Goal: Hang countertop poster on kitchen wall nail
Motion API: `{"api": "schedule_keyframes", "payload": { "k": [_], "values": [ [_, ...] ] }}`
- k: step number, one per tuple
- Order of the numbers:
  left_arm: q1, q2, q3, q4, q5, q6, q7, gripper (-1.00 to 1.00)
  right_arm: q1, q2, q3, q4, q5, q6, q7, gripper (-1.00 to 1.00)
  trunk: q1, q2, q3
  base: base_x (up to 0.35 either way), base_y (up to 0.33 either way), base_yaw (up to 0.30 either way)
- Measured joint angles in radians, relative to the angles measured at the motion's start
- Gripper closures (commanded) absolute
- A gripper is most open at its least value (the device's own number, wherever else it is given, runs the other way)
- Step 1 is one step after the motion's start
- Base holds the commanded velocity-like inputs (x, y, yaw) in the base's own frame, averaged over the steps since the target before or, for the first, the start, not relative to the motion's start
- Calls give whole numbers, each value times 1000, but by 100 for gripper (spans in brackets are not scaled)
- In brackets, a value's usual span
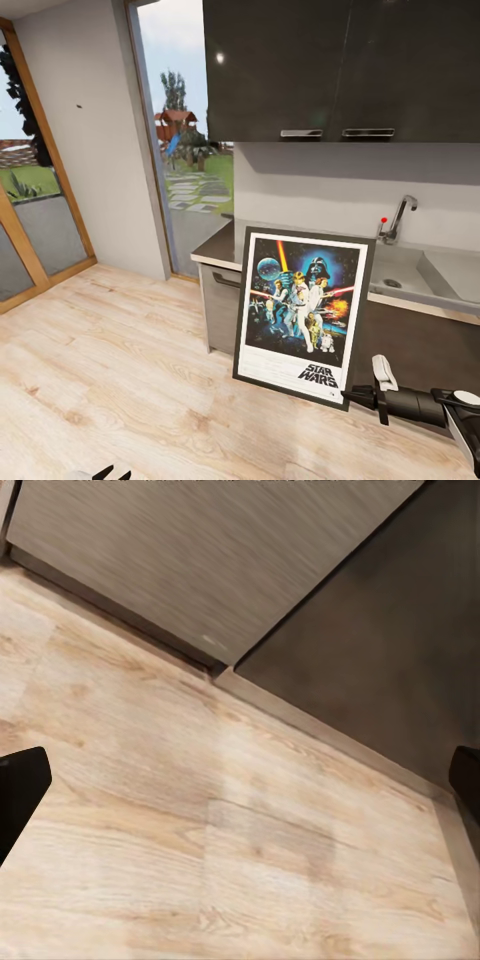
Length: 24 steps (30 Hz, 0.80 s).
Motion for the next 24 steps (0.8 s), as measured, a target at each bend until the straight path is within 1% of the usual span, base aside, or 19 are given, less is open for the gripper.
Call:
{"api": "schedule_keyframes", "payload": {
  "k": [17,24],
  "values": [
    [-1,0,0,0,0,0,0,-100,0,1,-1,0,0,1,0,100,-65,119,51,0,0,0],
    [0,0,0,0,0,0,0,-100,0,1,-1,0,0,2,0,100,-92,168,64,0,0,0]
  ]
}}
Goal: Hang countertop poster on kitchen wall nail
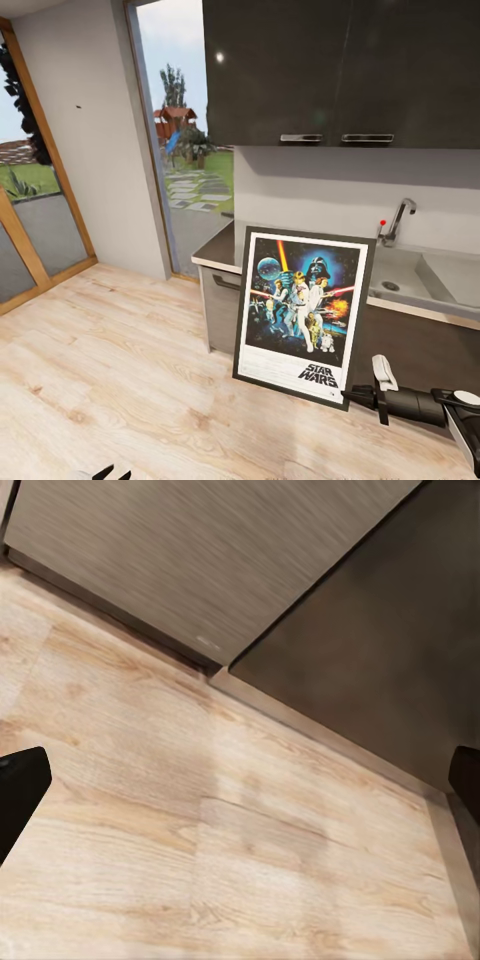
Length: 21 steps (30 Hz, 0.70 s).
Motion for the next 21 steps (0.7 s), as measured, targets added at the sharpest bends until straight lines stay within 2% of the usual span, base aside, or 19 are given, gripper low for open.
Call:
{"api": "schedule_keyframes", "payload": {
  "k": [7,21],
  "values": [
    [0,0,0,0,0,0,0,-100,0,-1,-1,0,0,0,0,100,-27,49,14,0,0,0],
    [0,0,-1,0,0,0,0,-100,0,0,-1,0,0,0,0,100,-81,147,57,0,0,0]
  ]
}}
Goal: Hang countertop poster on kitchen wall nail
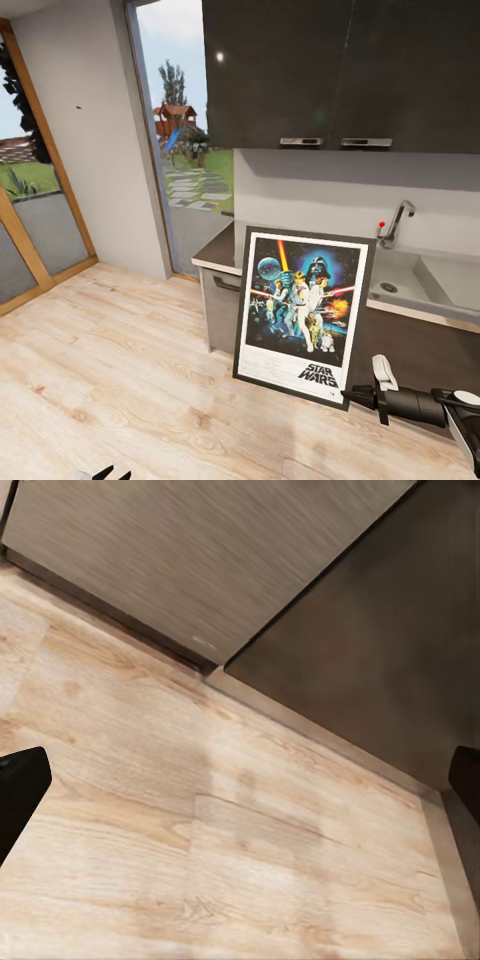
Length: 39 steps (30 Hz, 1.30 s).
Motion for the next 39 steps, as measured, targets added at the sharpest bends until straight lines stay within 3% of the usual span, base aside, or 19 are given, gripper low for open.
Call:
{"api": "schedule_keyframes", "payload": {
  "k": [39],
  "values": [
    [0,0,-1,0,-1,0,0,-100,0,0,1,0,0,0,0,100,-150,274,123,0,0,0]
  ]
}}
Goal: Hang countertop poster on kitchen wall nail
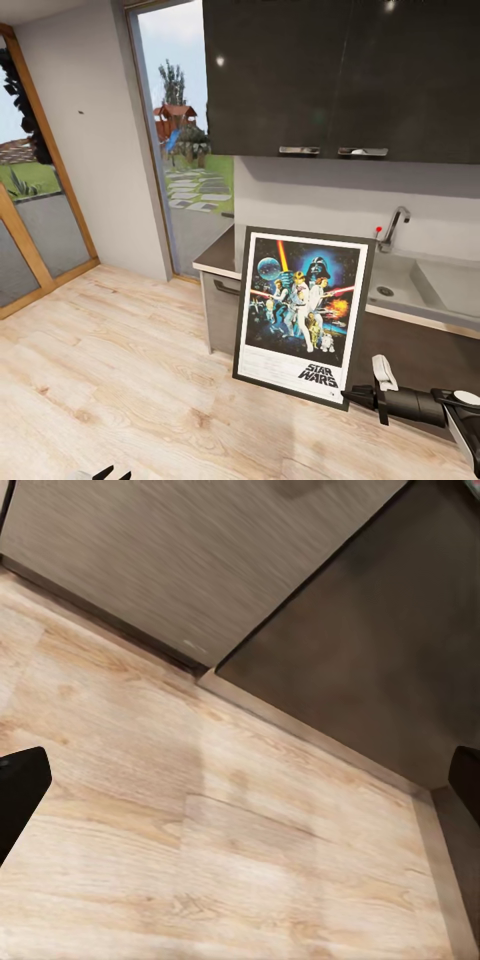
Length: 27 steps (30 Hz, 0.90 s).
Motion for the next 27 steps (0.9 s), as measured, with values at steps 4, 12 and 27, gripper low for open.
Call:
{"api": "schedule_keyframes", "payload": {
  "k": [4,12,27],
  "values": [
    [0,-3,0,0,1,0,0,-100,0,0,0,0,0,0,0,100,-15,28,13,0,0,0],
    [-1,-11,1,0,1,0,0,-100,0,0,0,0,0,0,0,100,-46,84,38,0,0,0],
    [0,-12,1,-1,2,0,0,-100,0,0,0,-1,-1,0,0,100,-96,176,79,0,0,0]
  ]
}}
